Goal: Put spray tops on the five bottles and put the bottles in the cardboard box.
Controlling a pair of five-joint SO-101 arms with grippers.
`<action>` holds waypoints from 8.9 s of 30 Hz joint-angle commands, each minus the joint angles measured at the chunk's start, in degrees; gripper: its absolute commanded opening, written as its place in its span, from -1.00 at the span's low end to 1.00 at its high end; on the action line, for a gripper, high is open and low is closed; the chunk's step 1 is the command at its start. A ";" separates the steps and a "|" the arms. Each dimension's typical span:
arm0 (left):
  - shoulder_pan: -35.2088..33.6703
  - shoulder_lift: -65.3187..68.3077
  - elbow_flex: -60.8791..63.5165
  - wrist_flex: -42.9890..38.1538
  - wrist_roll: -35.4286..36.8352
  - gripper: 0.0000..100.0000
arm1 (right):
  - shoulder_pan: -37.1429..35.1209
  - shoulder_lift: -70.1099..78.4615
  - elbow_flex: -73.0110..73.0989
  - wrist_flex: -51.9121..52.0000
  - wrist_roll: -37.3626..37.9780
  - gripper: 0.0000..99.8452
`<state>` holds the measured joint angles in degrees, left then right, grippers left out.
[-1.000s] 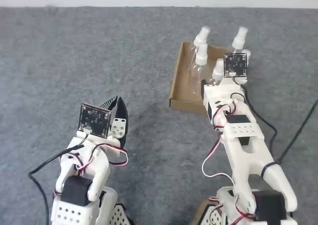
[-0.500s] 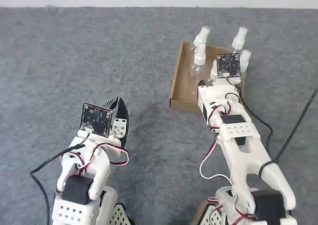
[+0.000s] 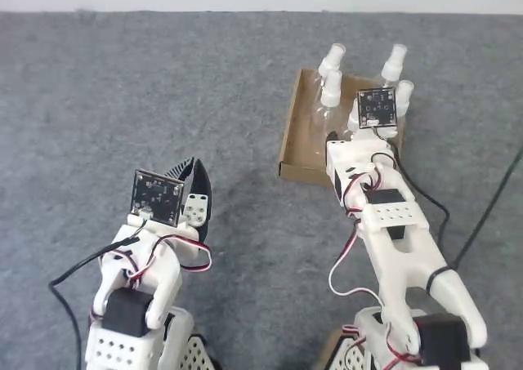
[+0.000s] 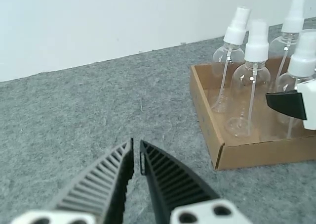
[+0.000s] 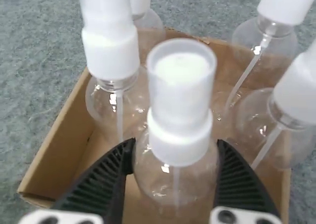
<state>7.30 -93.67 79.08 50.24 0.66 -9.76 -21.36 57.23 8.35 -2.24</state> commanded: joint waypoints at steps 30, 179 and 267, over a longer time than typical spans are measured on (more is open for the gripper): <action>-0.35 0.53 -0.22 -1.58 0.00 -0.98 | -0.40 -12.35 -23.12 26.95 -0.53 -0.37; -30.33 -10.73 17.45 22.07 -0.26 -0.98 | 6.20 -82.33 39.21 66.42 21.27 -0.98; -30.33 -10.73 17.45 22.07 -0.26 -0.98 | 6.20 -82.33 39.21 66.42 21.27 -0.98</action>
<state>-22.86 -103.52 96.92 72.04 0.66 -4.04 -102.77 95.12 74.29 19.65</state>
